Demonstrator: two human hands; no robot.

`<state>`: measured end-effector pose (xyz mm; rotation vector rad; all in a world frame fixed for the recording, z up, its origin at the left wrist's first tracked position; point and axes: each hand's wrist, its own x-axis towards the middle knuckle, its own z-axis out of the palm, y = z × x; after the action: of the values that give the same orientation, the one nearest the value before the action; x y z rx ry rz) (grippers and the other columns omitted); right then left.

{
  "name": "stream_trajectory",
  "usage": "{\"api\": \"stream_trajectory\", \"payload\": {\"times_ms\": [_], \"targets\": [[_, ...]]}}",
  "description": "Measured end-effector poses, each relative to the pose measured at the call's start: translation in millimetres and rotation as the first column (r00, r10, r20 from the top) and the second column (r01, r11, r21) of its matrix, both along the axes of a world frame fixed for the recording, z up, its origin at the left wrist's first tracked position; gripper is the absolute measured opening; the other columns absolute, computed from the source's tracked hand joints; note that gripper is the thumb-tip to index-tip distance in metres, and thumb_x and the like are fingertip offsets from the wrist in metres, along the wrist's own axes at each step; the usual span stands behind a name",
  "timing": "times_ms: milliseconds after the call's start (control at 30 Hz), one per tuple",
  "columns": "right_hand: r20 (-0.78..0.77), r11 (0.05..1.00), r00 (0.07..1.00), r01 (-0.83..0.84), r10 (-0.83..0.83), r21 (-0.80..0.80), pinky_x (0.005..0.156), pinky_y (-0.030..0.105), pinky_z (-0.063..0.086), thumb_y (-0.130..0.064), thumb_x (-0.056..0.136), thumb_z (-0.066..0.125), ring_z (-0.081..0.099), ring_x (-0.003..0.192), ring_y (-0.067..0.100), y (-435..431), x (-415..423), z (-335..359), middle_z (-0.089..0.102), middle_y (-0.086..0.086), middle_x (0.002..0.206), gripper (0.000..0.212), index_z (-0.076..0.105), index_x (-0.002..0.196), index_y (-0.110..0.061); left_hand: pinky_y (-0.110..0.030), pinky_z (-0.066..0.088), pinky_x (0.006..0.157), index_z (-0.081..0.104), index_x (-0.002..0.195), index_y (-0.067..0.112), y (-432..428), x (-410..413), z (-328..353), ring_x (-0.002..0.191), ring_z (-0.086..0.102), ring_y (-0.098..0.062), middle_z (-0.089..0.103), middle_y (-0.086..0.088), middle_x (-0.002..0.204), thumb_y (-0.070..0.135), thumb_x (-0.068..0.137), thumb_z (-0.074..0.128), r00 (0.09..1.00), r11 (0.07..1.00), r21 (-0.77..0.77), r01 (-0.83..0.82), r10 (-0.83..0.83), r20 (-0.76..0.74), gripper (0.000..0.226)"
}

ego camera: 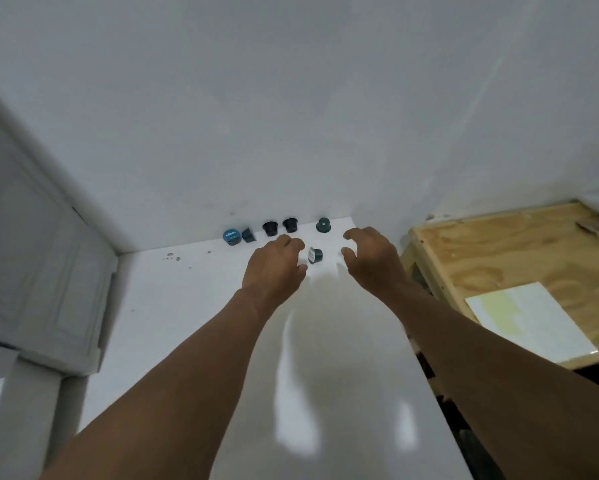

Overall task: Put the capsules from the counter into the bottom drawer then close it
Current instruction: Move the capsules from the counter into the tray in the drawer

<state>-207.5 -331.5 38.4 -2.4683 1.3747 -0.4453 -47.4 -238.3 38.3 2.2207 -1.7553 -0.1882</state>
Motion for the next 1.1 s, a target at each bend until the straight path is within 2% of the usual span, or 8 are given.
{"api": "stream_trajectory", "payload": {"times_ms": [233,400,633,767,900,1100], "targets": [[-0.032,0.991,0.995,-0.087,0.091,0.106,0.088,0.03,0.04,-0.021,0.093,0.053,0.057,0.108,0.027,-81,29,-39,0.057,0.007,0.12,0.031,0.056,0.124,-0.014,-0.036,0.048,0.084,0.054,0.123,0.02,-63,5,-50,0.101,0.059,-0.024,0.059,-0.001,0.12,0.029,0.088,0.057,0.997,0.997,0.072,-0.033,0.038,-0.062,0.036],[-0.033,0.989,0.995,-0.087,0.092,0.119,0.079,0.023,0.036,-0.019,0.092,0.056,0.06,0.101,0.027,-122,53,-72,0.059,0.007,0.116,0.028,0.058,0.119,-0.015,-0.038,0.048,0.087,0.054,0.126,0.018,-94,8,-85,0.107,0.058,-0.025,0.059,-0.002,0.122,0.032,0.084,0.06,0.989,0.995,0.098,-0.036,0.049,-0.143,0.044],[-0.015,0.977,0.988,-0.153,0.157,0.151,0.08,0.029,0.041,-0.019,0.09,0.058,0.058,0.098,0.031,-144,74,-107,0.056,0.013,0.118,0.03,0.058,0.119,-0.011,-0.04,0.049,0.084,0.055,0.124,0.015,-112,22,-119,0.102,0.058,-0.028,0.062,-0.005,0.114,0.03,0.082,0.062,0.982,0.994,0.108,0.006,0.015,-0.19,0.045],[0.022,0.98,0.991,-0.132,0.13,0.146,0.07,0.025,0.035,-0.015,0.091,0.053,0.057,0.089,0.031,-146,79,-120,0.057,0.012,0.108,0.021,0.058,0.111,-0.011,-0.036,0.048,0.082,0.056,0.123,0.013,-113,26,-123,0.1,0.058,-0.027,0.066,-0.006,0.11,0.027,0.082,0.064,0.973,0.996,0.09,-0.004,0.025,-0.231,0.044],[0.049,0.983,0.991,-0.132,0.127,0.127,0.064,0.031,0.038,-0.01,0.09,0.049,0.055,0.079,0.031,-141,80,-118,0.057,0.012,0.091,0.012,0.057,0.099,-0.009,-0.032,0.046,0.08,0.057,0.121,0.012,-108,27,-117,0.098,0.06,-0.028,0.067,-0.008,0.108,0.025,0.081,0.065,0.959,0.996,0.083,-0.034,0.056,-0.279,0.042],[0.085,0.987,0.991,-0.112,0.102,0.119,0.071,0.027,0.038,-0.013,0.091,0.052,0.057,0.086,0.028,-117,66,-82,0.06,0.009,0.1,0.019,0.058,0.108,-0.011,-0.033,0.047,0.082,0.055,0.116,0.018,-86,29,-86,0.099,0.059,-0.024,0.065,-0.003,0.11,0.033,0.079,0.067,0.968,0.994,0.083,-0.071,0.088,-0.236,0.042]]}}
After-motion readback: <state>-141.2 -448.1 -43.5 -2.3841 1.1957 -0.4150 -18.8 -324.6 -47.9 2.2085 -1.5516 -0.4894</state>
